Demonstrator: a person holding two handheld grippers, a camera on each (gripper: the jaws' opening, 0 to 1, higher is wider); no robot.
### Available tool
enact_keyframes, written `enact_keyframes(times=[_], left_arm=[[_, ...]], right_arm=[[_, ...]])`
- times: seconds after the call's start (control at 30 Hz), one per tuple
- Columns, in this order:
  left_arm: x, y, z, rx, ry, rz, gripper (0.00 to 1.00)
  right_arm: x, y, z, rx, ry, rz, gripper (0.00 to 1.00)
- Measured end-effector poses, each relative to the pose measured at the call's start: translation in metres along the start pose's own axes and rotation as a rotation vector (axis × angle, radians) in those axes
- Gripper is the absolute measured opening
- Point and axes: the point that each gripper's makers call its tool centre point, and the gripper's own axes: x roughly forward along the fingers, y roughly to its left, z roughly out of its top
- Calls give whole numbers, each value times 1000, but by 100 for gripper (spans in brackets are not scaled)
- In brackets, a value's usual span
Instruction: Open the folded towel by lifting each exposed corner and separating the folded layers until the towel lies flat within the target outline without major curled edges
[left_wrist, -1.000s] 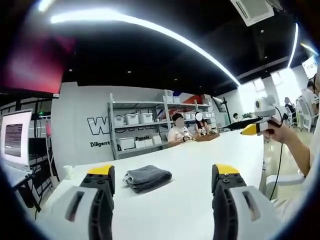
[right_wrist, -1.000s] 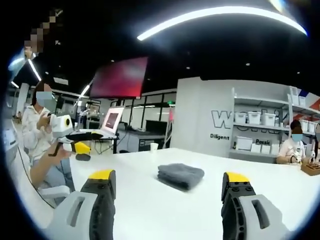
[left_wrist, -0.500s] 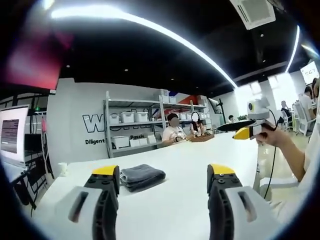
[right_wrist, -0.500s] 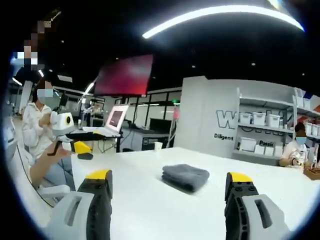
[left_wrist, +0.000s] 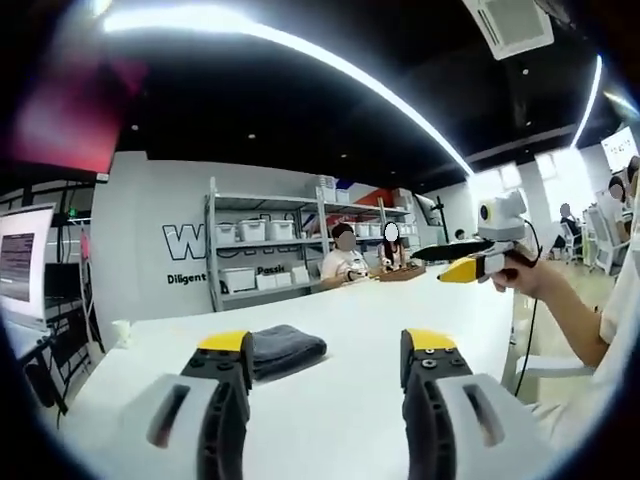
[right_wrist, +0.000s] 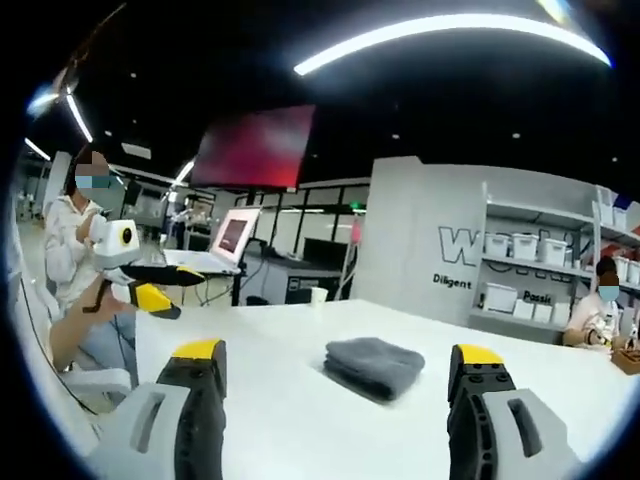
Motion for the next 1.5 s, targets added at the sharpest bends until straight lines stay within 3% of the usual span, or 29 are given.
enact_keyframes(times=[0.27, 0.43, 0.53, 0.77, 1.2, 1.5], left_arm=[[1, -2, -2, 11, 9, -9, 62], [1, -2, -1, 22, 10, -10, 61], [1, -2, 0, 19, 8, -11, 61], [-1, -2, -1, 21, 10, -12, 59], [1, -6, -4, 20, 20, -33, 56], [-1, -5, -3, 14, 17, -28, 56]], right_arm=[[19, 4, 4, -73, -5, 21, 89], [34, 2, 2, -32, -15, 21, 97], [41, 7, 2, -18, -13, 50, 91], [56, 10, 3, -67, 0, 46, 90], [98, 11, -27, -71, 100, 77, 93], [115, 19, -36, -61, 137, 110, 93]])
